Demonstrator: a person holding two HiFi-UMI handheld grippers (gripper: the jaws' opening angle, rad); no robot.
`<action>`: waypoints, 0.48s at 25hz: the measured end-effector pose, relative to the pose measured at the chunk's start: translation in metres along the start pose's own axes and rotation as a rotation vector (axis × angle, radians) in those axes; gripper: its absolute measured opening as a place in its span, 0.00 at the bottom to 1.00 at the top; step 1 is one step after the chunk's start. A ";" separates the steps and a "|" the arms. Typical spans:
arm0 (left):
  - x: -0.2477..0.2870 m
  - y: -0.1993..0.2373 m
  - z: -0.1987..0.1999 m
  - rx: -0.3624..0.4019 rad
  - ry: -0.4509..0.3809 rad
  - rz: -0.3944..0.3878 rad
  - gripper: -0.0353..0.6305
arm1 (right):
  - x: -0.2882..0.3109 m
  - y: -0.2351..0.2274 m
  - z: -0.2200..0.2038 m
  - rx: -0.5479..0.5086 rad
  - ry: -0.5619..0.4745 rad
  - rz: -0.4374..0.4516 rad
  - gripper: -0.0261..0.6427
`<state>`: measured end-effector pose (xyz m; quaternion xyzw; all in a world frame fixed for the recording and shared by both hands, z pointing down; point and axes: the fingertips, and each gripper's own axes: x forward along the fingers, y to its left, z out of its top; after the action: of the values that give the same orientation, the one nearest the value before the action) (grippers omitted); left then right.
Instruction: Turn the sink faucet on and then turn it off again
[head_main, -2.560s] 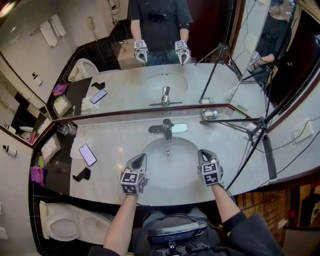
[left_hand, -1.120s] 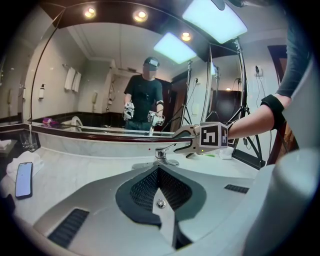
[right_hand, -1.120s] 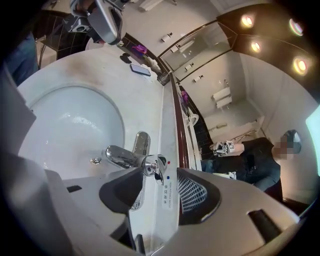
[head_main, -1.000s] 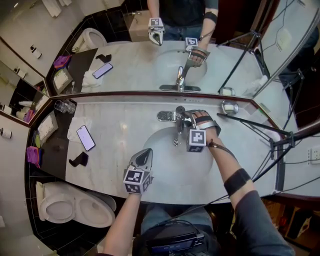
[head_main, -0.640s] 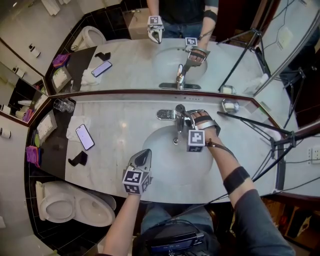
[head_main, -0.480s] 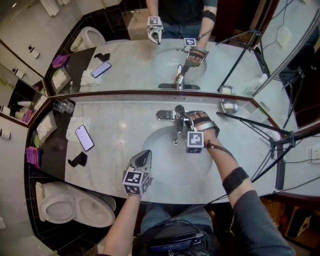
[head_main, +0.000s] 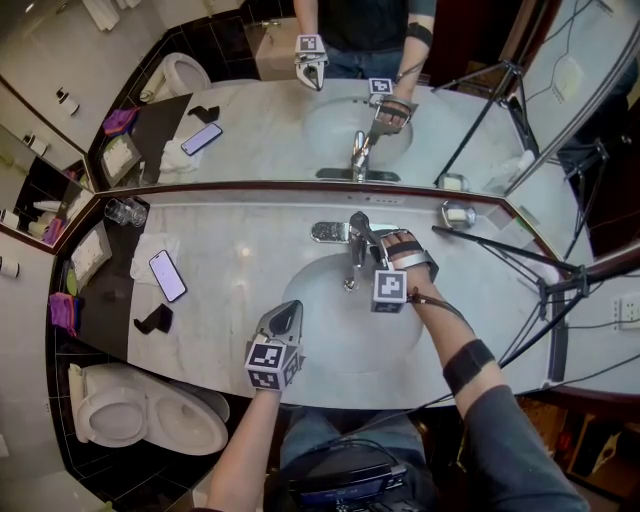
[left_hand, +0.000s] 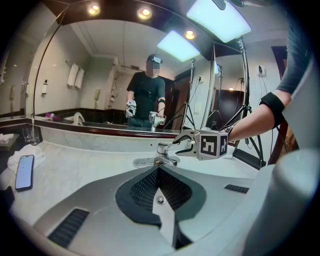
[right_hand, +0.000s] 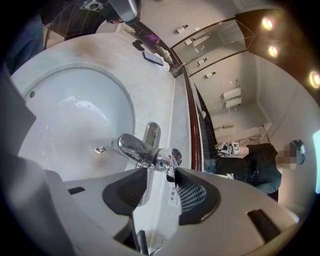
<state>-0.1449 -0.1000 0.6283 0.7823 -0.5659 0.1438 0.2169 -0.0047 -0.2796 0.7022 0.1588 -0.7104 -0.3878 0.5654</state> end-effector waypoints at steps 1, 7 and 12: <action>0.000 0.000 -0.001 -0.001 0.001 0.001 0.03 | 0.000 0.002 0.000 0.001 -0.001 -0.001 0.31; 0.001 0.000 -0.003 -0.002 0.003 -0.001 0.03 | -0.001 0.010 0.001 0.021 -0.002 -0.006 0.31; 0.002 -0.002 -0.004 -0.002 0.007 -0.006 0.03 | -0.002 0.023 -0.002 0.040 0.005 0.006 0.30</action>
<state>-0.1426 -0.0990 0.6324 0.7832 -0.5632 0.1451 0.2201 0.0026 -0.2643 0.7179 0.1689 -0.7172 -0.3715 0.5649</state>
